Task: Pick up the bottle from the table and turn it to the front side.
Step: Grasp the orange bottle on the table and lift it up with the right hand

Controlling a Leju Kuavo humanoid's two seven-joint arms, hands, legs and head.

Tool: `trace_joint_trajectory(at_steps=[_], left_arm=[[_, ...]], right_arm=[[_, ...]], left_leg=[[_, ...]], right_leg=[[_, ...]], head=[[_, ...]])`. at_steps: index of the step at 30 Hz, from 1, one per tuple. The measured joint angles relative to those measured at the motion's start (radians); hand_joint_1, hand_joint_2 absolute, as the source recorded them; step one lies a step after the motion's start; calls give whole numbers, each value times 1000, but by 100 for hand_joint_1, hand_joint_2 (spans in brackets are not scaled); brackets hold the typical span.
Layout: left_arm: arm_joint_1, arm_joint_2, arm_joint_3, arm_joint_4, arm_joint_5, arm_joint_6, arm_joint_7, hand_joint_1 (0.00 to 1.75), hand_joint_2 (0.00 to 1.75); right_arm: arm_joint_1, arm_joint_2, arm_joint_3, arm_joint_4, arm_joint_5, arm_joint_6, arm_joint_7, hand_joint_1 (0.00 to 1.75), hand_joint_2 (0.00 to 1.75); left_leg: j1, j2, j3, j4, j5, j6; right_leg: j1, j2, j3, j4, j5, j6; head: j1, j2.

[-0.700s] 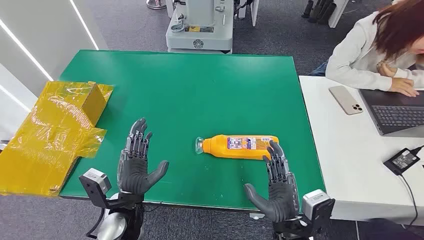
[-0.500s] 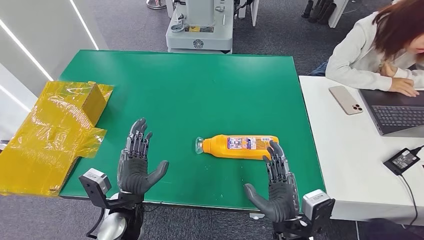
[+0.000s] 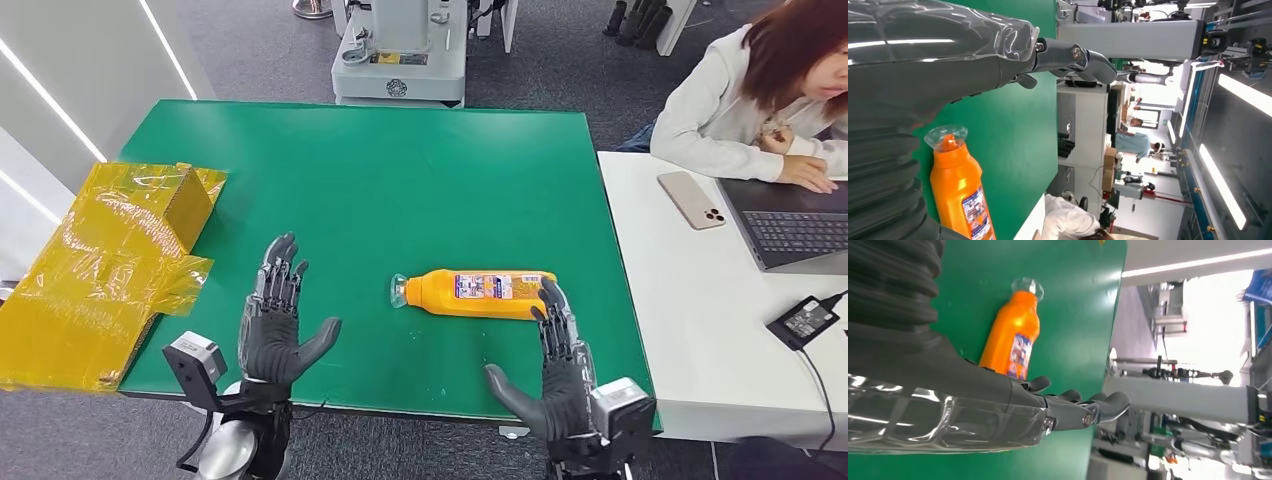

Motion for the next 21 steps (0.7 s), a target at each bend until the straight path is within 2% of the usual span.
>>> trace_joint_trajectory(at_steps=[5,9,13,21], left_arm=[[-11,-8,0,8,-2,-2,0,0,175],[-13,-9,0,13,-7,-5,0,0,175],[-35,-6,-1,28,2,-23,0,0,175],[-98,10,-16,100,43,-51,2,0,175]], right_arm=[[-56,-2,-20,11,282,-65,91,0,175],[-151,-15,-38,74,452,-60,176,0,175],[-298,-55,-36,213,468,32,265,0,175],[-586,-157,44,573,416,262,348,0,175]], left_leg=[[0,0,0,0,0,0],[0,1,0,0,0,0],[0,1,0,0,2,1],[0,0,0,1,3,1]], right_leg=[[0,0,0,0,0,0],[0,1,0,0,1,0],[0,1,0,0,2,1],[0,0,0,0,4,1]], head=[[0,0],[0,0],[0,0],[0,0]])
